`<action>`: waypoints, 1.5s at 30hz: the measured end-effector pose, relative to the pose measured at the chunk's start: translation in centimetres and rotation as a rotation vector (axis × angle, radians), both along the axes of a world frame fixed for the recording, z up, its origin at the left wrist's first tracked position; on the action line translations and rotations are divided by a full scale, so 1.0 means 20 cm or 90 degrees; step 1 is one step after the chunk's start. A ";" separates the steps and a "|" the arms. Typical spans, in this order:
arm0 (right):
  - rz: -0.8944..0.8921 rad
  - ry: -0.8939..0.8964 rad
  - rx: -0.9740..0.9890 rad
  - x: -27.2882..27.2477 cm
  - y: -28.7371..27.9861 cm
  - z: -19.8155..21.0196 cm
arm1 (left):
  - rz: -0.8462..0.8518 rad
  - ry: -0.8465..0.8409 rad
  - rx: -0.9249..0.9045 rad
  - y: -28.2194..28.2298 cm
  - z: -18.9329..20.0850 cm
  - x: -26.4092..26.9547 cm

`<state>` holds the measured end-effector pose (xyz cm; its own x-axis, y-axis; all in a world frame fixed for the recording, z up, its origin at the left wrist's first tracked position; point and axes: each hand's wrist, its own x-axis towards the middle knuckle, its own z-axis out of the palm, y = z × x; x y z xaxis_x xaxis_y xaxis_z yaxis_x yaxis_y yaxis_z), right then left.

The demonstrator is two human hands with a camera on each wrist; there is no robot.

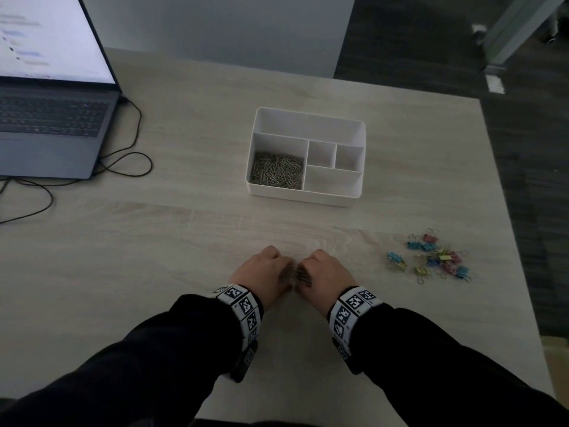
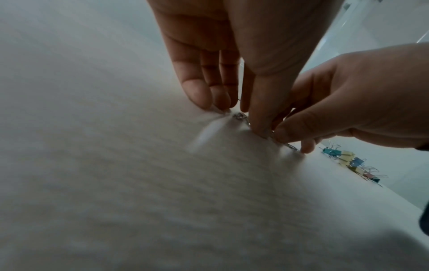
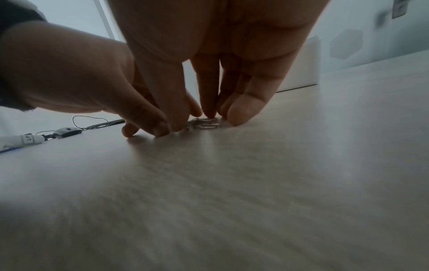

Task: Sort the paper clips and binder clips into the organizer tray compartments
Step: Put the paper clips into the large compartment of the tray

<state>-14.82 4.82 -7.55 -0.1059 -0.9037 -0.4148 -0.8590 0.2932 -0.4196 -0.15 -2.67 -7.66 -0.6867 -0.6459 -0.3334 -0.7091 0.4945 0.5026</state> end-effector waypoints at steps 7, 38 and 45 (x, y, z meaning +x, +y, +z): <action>0.048 0.027 0.033 -0.03 -0.05 0.01 | -0.054 -0.048 -0.001 -0.03 0.00 -0.03; -0.121 -0.111 -0.140 -0.19 -0.61 0.29 | -0.059 -0.077 0.036 -0.33 0.00 0.00; -0.055 -0.028 -0.125 -0.25 -0.84 0.28 | -0.054 -0.062 0.055 -0.33 0.02 0.05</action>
<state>-19.76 -12.07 -1.91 -0.1726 -0.9559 -0.2377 -0.8140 0.2743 -0.5120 0.91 -9.36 -7.17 -0.6996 -0.5530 -0.4525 -0.7138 0.5126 0.4772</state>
